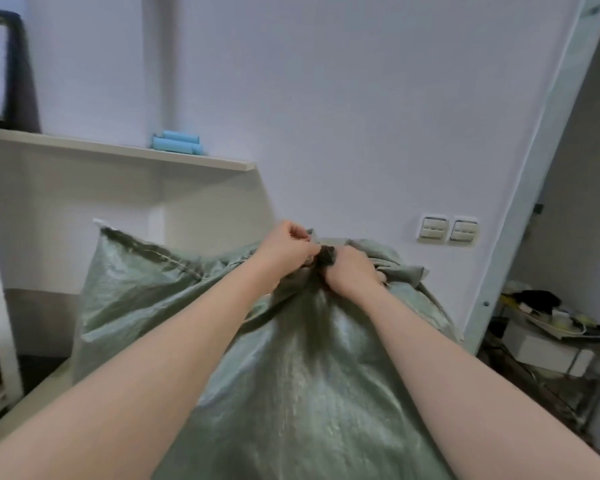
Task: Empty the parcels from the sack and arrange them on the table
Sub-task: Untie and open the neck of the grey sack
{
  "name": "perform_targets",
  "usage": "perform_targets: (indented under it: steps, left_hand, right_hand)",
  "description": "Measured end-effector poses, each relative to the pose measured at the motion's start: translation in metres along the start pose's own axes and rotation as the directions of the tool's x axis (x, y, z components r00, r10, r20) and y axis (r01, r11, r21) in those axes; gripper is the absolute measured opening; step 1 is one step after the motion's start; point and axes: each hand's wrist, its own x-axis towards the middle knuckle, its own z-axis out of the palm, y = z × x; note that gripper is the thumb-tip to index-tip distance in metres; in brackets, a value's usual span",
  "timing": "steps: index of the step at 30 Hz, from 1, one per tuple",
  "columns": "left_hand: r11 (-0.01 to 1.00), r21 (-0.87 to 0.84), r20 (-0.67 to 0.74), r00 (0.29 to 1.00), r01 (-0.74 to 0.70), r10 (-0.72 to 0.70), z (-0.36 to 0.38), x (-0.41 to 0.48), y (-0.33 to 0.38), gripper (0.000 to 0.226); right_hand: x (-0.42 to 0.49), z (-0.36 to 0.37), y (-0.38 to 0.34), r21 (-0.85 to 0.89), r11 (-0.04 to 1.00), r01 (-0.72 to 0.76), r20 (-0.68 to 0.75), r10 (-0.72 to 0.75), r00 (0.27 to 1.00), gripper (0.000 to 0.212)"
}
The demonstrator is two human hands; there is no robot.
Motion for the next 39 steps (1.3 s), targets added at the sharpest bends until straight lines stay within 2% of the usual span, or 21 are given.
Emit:
perform_targets:
  steps: [1,3,4,6,8,9,11,12,14,16,17,19,22,25,27,29,30,32,34,36,39]
  left_hand:
    - [0.996,0.077,-0.019,0.999,-0.036,0.038,-0.010,-0.003,-0.004,0.025]
    - [0.894,0.449,-0.148,0.984,-0.019,0.096,-0.036,-0.005,-0.014,0.046]
    - [0.774,0.631,-0.215,0.971,0.058,0.104,-0.049,-0.007,-0.017,0.064]
    - [0.510,0.830,-0.286,0.957,0.228,0.038,-0.072,-0.011,-0.025,0.105]
    - [0.351,0.863,-0.352,0.931,0.363,-0.095,-0.090,-0.015,-0.041,0.127]
    - [0.319,0.840,-0.400,0.898,0.439,-0.183,-0.098,-0.015,-0.053,0.127]
    - [0.290,0.770,-0.467,0.812,0.568,-0.351,-0.113,-0.009,-0.077,0.100]
    - [0.309,0.743,-0.467,0.790,0.594,-0.396,-0.117,-0.005,-0.086,0.078]
    - [0.435,0.663,-0.468,0.790,0.610,-0.395,-0.119,0.005,-0.099,0.050]
    - [0.686,0.495,-0.462,0.830,0.533,-0.312,-0.106,0.008,-0.090,0.040]
    - [0.805,0.391,-0.442,0.858,0.446,-0.262,-0.098,0.009,-0.080,0.036]
    - [0.934,0.203,-0.435,0.882,0.293,-0.182,-0.083,0.009,-0.056,0.033]
    - [0.999,-0.034,-0.433,0.900,0.035,-0.047,-0.063,0.012,-0.009,0.031]
    - [0.934,-0.284,-0.343,0.933,-0.215,0.111,-0.044,0.025,0.033,0.024]
    - [0.885,-0.345,-0.314,0.927,-0.314,0.207,-0.033,0.032,0.042,0.018]
    - [0.898,-0.270,-0.278,0.921,-0.348,0.273,-0.021,0.038,0.037,0.018]
    - [0.934,-0.157,-0.251,0.928,-0.321,0.277,-0.016,0.043,0.028,0.019]
    - [0.962,0.230,-0.171,0.967,-0.147,0.189,-0.011,0.055,0.000,0.023]
    - [0.816,0.571,-0.137,0.991,0.090,-0.014,-0.017,0.065,-0.033,0.026]
    - [0.720,0.668,-0.157,0.981,0.190,-0.113,-0.027,0.069,-0.056,0.030]
    - [0.733,0.648,-0.187,0.976,0.208,-0.112,-0.034,0.070,-0.061,0.029]
  right_hand:
    - [0.001,0.001,0.001,0.034,0.999,-0.034,-0.031,0.035,0.999,0.032]
    - [0.002,0.002,0.005,0.064,0.995,-0.071,-0.058,0.074,0.996,0.032]
    - [0.002,0.001,0.005,0.062,0.996,-0.072,-0.071,0.076,0.995,0.031]
    - [0.006,0.005,0.006,0.064,0.995,-0.078,-0.108,0.085,0.991,0.028]
    - [0.008,0.007,0.010,0.096,0.989,-0.109,-0.130,0.121,0.984,0.026]
    - [0.009,0.007,0.013,0.113,0.986,-0.121,-0.146,0.137,0.980,0.025]
    - [0.011,0.006,0.018,0.138,0.979,-0.149,-0.158,0.170,0.973,0.022]
    - [0.012,0.005,0.018,0.150,0.977,-0.153,-0.155,0.176,0.972,0.022]
    - [0.015,0.005,0.019,0.215,0.967,-0.138,-0.141,0.171,0.975,0.022]
    - [0.020,0.005,0.020,0.372,0.923,-0.097,-0.174,0.171,0.970,0.019]
    - [0.021,0.004,0.021,0.497,0.866,-0.059,-0.201,0.181,0.963,0.015]
    - [0.019,0.002,0.019,0.717,0.697,0.017,-0.236,0.219,0.947,0.010]
    - [0.020,-0.002,0.006,0.816,0.564,0.126,-0.275,0.187,0.943,0.010]
    - [0.036,-0.021,-0.012,0.836,0.500,0.226,-0.343,0.154,0.927,0.018]
    - [0.050,-0.040,-0.022,0.812,0.467,0.350,-0.440,0.097,0.893,0.021]
    - [0.057,-0.053,-0.033,0.773,0.435,0.462,-0.510,-0.006,0.860,0.022]
    - [0.061,-0.052,-0.035,0.731,0.501,0.463,-0.506,-0.057,0.861,0.022]
    - [0.069,-0.032,-0.026,0.539,0.782,0.312,-0.398,-0.090,0.913,0.021]
    - [0.073,-0.006,-0.004,0.319,0.935,0.154,-0.242,-0.077,0.967,0.018]
    - [0.075,0.011,0.017,0.228,0.972,0.056,-0.125,-0.028,0.992,0.015]
    - [0.077,0.015,0.023,0.240,0.971,0.011,-0.060,0.004,0.998,0.034]
